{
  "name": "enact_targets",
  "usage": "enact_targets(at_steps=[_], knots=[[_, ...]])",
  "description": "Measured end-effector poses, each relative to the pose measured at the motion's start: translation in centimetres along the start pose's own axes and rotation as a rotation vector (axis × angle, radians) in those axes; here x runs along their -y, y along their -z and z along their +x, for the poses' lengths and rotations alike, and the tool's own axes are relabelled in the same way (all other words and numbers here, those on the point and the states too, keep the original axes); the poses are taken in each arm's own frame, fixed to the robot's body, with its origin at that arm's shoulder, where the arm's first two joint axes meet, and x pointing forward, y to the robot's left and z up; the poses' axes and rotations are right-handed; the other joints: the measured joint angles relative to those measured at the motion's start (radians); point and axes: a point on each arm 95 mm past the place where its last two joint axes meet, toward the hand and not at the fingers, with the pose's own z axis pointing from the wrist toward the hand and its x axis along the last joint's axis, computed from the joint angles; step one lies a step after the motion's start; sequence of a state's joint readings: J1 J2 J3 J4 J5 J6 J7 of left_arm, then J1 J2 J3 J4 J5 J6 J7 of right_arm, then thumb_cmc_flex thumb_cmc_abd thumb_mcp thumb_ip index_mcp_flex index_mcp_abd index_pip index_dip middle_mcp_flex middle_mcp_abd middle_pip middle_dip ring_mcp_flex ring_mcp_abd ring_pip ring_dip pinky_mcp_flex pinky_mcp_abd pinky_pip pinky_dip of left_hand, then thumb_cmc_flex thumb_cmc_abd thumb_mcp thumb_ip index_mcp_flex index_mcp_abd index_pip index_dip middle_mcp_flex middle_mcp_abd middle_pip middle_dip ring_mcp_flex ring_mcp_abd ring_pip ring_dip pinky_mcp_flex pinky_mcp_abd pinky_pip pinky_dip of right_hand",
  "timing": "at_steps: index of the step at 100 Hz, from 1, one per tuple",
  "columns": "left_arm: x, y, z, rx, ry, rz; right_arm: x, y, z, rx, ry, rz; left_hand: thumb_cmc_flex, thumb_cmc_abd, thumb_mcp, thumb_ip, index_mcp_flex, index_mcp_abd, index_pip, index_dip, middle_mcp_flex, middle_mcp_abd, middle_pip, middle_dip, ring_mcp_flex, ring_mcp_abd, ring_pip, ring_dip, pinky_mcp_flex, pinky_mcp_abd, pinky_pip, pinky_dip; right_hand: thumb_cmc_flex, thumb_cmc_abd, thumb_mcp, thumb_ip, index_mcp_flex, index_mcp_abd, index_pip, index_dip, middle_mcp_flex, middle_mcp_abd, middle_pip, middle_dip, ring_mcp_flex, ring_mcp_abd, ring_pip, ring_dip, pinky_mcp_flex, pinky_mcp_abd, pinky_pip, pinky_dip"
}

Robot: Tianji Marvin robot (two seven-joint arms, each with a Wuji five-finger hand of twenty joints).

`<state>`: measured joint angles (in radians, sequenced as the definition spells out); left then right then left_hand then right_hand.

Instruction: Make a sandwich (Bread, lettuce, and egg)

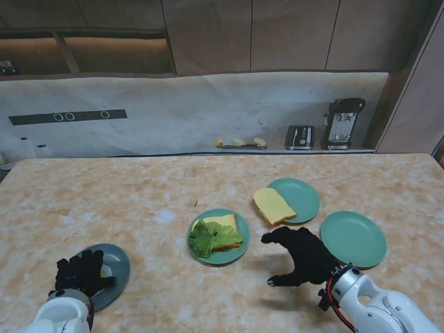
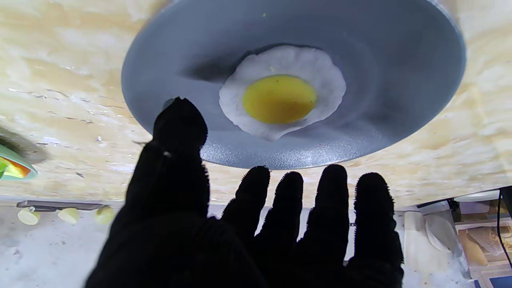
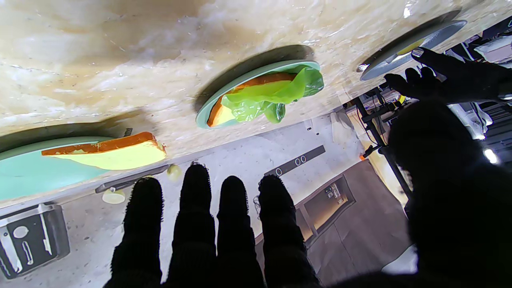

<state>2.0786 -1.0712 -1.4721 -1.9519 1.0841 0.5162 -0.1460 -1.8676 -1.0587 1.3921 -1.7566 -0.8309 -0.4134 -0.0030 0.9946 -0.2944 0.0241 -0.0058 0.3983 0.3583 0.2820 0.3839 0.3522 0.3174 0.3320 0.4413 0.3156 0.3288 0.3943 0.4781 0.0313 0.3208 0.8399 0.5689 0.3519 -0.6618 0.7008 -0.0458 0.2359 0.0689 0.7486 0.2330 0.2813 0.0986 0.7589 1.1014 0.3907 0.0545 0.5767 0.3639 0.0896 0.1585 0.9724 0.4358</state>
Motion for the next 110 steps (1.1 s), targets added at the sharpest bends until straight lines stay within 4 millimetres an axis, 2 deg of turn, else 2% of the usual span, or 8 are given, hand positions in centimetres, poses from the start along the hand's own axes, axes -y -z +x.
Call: enact_targets(at_steps=[27,53,65,78,88,110], knots=[[-0.5,-0.3,-0.2,0.026,0.039,-0.031,0.0,-0.1,0.0,-0.002,0.002,0.006,0.001,-0.03,0.021,0.0,0.0,0.004,0.0,0.024,0.0,0.001,0.004,0.012,0.001,0.012,0.013,0.01,0.007,0.002,0.027,0.0,0.0,0.0,0.002,0.0,0.0,-0.001,0.0,0.0,0.0,0.0,0.0,0.0,0.0,0.0,-0.01,0.0,-0.009,0.0,-0.01,0.0],[-1.2,-0.8,-0.4,0.054,0.034,-0.042,0.1,-0.3,0.0,-0.006,0.002,0.014,0.0,-0.044,0.083,0.0,0.0,0.005,0.014,0.063,0.0,0.003,0.029,0.037,0.001,0.012,0.05,0.045,0.02,0.002,0.084,0.012,0.0,0.0,0.002,0.0,0.0,-0.002,0.0,0.0,0.0,0.0,0.0,0.0,0.0,0.0,-0.011,0.0,-0.012,0.009,-0.02,0.0],[-1.4,-1.0,-0.4,0.062,0.042,-0.049,0.1,-0.3,0.1,-0.007,0.003,0.017,-0.014,-0.057,0.156,0.0,-0.014,0.005,0.054,0.093,0.0,0.003,0.048,0.06,0.002,0.012,0.086,0.073,0.051,0.002,0.126,0.03,0.0,0.0,0.002,0.0,0.0,-0.002,0.0,0.0,0.0,0.0,0.0,0.0,0.0,-0.001,-0.011,0.0,-0.016,0.009,-0.021,0.0],[-1.5,-1.1,-0.4,0.072,0.056,-0.051,0.1,-0.3,0.1,-0.007,0.006,0.021,-0.06,-0.104,0.326,-0.006,-0.03,0.005,0.107,0.126,0.0,0.003,0.079,0.094,0.011,0.013,0.127,0.118,0.102,0.0,0.177,0.054,0.0,0.0,0.002,0.0,0.0,-0.002,0.0,0.0,0.0,0.0,0.0,0.0,0.0,-0.003,-0.011,0.0,-0.022,0.01,-0.023,0.0],[-1.5,-1.2,-0.4,0.081,0.067,-0.053,0.1,-0.4,0.1,-0.007,0.007,0.025,-0.078,-0.115,0.414,-0.006,-0.041,0.005,0.155,0.149,0.0,0.013,0.094,0.11,0.026,0.013,0.165,0.136,0.135,-0.001,0.203,0.064,0.0,0.0,0.002,0.0,0.0,-0.011,0.0,0.0,0.0,0.0,0.0,0.0,0.0,-0.004,-0.011,0.0,-0.024,0.01,-0.033,0.0],[-1.5,-1.6,-0.3,0.091,0.081,-0.052,0.2,-0.5,0.1,-0.005,0.009,0.036,-0.089,-0.129,0.507,-0.006,-0.081,0.002,0.233,0.2,0.0,0.012,0.15,0.162,0.054,0.013,0.212,0.181,0.181,-0.018,0.246,0.074,0.0,0.0,0.002,0.0,0.0,-0.013,0.0,0.0,0.0,0.0,-0.004,0.0,0.0,-0.004,-0.012,0.0,-0.032,0.011,-0.045,0.0]])
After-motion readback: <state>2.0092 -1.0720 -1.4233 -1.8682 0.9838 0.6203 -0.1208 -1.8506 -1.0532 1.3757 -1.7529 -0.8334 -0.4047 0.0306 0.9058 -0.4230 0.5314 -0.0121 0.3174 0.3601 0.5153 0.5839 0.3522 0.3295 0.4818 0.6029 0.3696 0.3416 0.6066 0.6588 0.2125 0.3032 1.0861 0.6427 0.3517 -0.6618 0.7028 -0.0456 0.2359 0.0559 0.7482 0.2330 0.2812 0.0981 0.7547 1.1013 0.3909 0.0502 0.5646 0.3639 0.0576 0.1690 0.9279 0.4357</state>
